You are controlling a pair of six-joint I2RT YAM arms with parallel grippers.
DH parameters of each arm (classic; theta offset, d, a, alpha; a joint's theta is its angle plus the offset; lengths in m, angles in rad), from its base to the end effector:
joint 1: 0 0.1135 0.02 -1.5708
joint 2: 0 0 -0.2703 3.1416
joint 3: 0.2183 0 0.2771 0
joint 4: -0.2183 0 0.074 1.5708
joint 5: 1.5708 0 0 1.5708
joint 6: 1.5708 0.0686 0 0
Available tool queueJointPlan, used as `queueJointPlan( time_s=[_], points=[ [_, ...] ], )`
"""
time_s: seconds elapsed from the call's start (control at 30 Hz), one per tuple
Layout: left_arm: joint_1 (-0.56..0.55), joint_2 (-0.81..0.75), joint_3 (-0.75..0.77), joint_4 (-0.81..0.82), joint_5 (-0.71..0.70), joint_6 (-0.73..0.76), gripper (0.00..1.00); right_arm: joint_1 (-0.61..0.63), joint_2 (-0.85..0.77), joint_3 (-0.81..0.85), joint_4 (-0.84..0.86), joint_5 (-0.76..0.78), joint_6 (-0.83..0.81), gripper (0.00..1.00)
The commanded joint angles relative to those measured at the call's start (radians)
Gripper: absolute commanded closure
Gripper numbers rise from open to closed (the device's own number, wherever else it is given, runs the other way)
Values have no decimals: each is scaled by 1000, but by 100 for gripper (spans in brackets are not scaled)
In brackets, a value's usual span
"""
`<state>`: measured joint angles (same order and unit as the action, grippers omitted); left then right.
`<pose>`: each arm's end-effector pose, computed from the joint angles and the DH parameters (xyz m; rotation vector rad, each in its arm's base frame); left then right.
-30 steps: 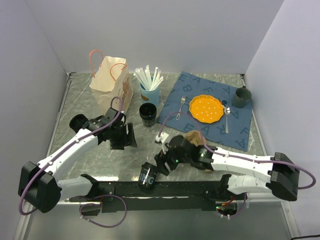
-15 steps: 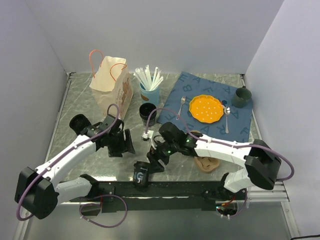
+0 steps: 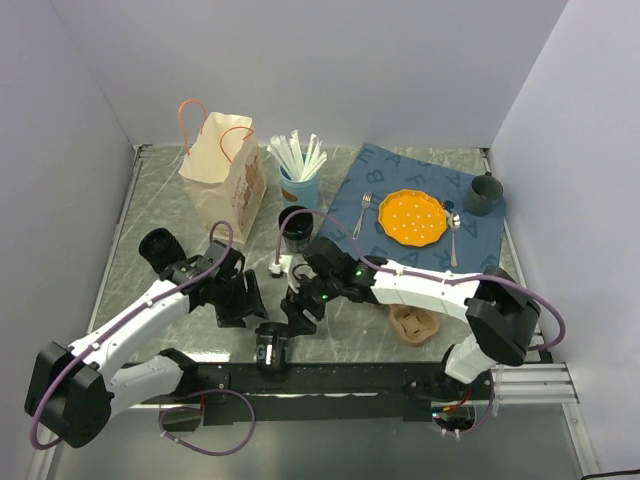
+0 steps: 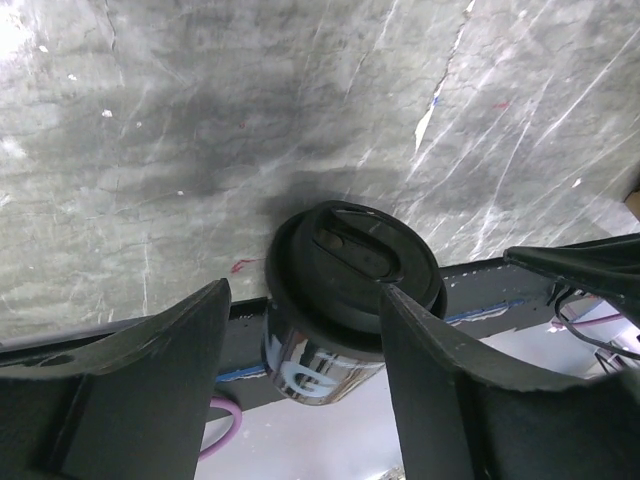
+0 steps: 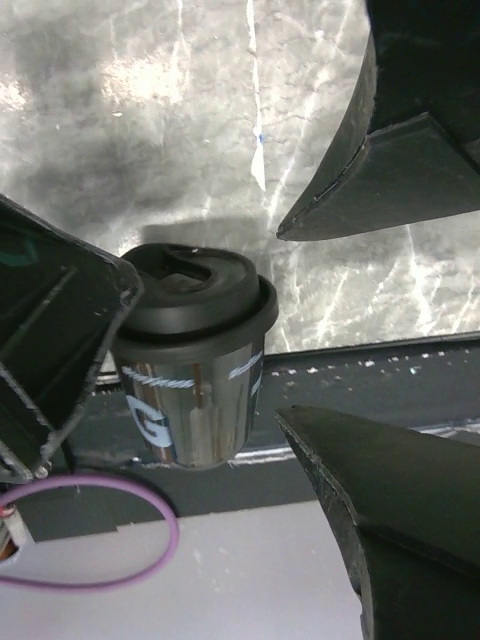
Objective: Pack the takeout coffee
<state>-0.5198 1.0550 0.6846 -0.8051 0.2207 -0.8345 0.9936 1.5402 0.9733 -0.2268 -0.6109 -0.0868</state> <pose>0.1790 -0.1198 0.1766 -0.3918 2.8815 -0.6159 0.1654 0.3260 0.1962 -1.5396 1.9491 1.1400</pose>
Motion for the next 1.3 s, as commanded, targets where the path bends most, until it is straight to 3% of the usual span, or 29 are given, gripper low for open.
queueJointPlan(
  time_s=[0.0,0.77,1.27],
  points=[
    [-2,-23,-8,12,20,-21,33,36,15,45,41,53,-34,27],
    [-2,-38,-23,3,-3,-20,39,94,170,202,69,-1,-111,32],
    [-2,-33,0,-46,-81,-38,43,111,202,142,185,-16,-100,43]
  ],
)
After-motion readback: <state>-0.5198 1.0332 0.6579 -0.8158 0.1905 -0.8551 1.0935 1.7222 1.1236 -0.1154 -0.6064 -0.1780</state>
